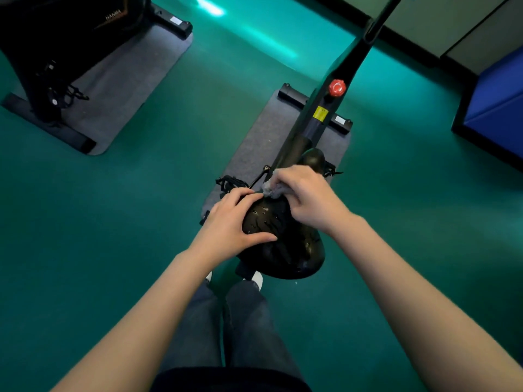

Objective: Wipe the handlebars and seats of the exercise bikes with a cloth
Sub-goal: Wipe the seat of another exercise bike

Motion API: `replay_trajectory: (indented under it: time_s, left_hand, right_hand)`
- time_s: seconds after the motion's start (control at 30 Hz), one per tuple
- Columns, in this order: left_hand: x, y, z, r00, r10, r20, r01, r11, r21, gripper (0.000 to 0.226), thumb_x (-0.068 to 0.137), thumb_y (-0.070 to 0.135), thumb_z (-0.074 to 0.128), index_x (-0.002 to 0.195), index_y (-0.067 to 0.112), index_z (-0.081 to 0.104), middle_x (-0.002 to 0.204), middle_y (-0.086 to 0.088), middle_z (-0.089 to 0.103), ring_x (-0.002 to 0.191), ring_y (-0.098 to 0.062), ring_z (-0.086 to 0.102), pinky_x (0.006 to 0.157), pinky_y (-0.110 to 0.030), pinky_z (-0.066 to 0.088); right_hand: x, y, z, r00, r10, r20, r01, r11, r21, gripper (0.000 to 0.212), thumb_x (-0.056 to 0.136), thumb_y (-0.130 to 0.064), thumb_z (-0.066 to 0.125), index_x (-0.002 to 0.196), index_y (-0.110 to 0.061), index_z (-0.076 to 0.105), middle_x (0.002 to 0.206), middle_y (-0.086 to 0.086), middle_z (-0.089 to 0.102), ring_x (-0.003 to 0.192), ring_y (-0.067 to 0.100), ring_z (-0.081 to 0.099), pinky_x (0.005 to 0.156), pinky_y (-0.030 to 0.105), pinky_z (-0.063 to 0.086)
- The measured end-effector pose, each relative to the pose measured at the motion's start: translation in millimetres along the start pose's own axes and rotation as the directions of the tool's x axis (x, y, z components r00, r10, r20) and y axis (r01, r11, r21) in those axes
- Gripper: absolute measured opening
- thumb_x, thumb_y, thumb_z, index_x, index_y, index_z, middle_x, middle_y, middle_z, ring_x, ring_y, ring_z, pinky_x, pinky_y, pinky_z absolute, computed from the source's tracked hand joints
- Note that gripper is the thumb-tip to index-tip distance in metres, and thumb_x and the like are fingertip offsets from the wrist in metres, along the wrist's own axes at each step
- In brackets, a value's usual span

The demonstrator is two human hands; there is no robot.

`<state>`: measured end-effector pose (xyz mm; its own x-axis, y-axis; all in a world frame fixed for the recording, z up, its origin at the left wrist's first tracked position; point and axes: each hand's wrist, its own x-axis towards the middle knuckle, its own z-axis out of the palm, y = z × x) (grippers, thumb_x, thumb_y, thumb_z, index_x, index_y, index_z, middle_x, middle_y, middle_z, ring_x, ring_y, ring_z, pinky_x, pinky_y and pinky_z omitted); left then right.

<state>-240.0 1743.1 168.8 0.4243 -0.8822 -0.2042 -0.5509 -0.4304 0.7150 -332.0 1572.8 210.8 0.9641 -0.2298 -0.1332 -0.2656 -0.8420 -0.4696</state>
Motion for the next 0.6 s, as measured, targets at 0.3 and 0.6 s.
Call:
replay_trajectory:
  time_s: [0.3,0.6]
  left_hand:
    - [1,-3,1,1.0,-0.006,0.001,0.006,1.0,-0.005,0.083,0.063,0.065,0.069,0.133,0.025,0.046,0.133,0.007,0.04,0.126,-0.012,0.037,0.109,-0.042,0.028]
    - [0,-2,1,1.0,-0.02,0.003,0.02,0.999,-0.025,0.08,0.064,0.062,0.069,0.132,0.026,0.046,0.133,0.008,0.039,0.126,-0.011,0.034,0.11,-0.038,0.023]
  right_hand:
    - [-41,-8,6,0.635,0.599,-0.487,-0.098,0.689,0.718,0.031,0.081,0.011,0.051,0.096,-0.015,0.059,0.095,-0.011,0.064,0.093,0.001,0.061,0.086,0.017,0.045]
    - [16,57,17,0.577,0.78,-0.245,-0.283,0.472,0.835,0.019,0.093,-0.004,0.049,0.103,-0.017,0.059,0.101,-0.002,0.061,0.099,0.015,0.055,0.085,0.025,0.043]
